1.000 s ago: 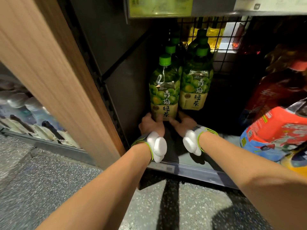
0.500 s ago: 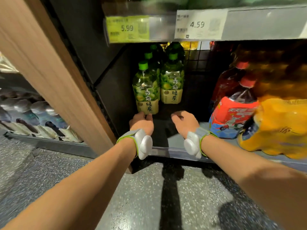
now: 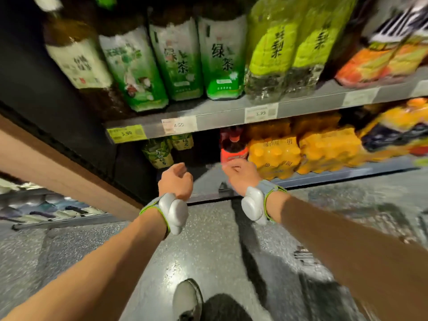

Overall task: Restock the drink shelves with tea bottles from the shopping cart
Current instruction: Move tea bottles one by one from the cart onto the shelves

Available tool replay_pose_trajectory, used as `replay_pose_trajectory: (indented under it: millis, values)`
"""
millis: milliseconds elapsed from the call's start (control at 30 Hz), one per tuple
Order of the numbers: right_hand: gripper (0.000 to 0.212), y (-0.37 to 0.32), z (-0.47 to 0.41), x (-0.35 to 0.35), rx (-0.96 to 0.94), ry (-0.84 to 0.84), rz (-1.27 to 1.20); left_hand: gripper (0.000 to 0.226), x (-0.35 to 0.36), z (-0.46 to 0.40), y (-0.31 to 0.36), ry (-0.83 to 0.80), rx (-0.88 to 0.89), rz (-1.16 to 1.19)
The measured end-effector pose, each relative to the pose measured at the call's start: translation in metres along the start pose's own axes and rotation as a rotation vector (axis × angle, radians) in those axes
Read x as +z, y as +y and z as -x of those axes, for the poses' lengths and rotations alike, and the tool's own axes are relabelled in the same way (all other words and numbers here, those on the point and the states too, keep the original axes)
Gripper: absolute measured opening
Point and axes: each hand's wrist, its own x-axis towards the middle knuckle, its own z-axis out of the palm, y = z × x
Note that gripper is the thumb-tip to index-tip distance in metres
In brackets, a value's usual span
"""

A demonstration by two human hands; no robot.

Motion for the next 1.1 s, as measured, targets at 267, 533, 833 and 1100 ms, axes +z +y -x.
replay_pose_trajectory:
  millis: [267, 533, 833, 1100]
  values:
    - [0.028, -0.071, 0.111, -0.135, 0.037, 0.106, 0.008, 0.029, -0.013, 0.13, 0.124, -0.1, 0.06, 0.048]
    - [0.018, -0.123, 0.206, -0.252, 0.114, 0.322, -0.223, 0.026, -0.013, 0.236, 0.24, -0.229, 0.152, 0.1]
    - [0.019, -0.096, 0.305, -0.376, 0.144, 0.601, -0.332, 0.017, 0.034, 0.341, 0.33, -0.423, 0.291, 0.201]
    - [0.017, 0.015, 0.403, -0.463, 0.327, 0.803, -0.333, 0.01, 0.145, 0.437, 0.352, -0.577, 0.476, 0.058]
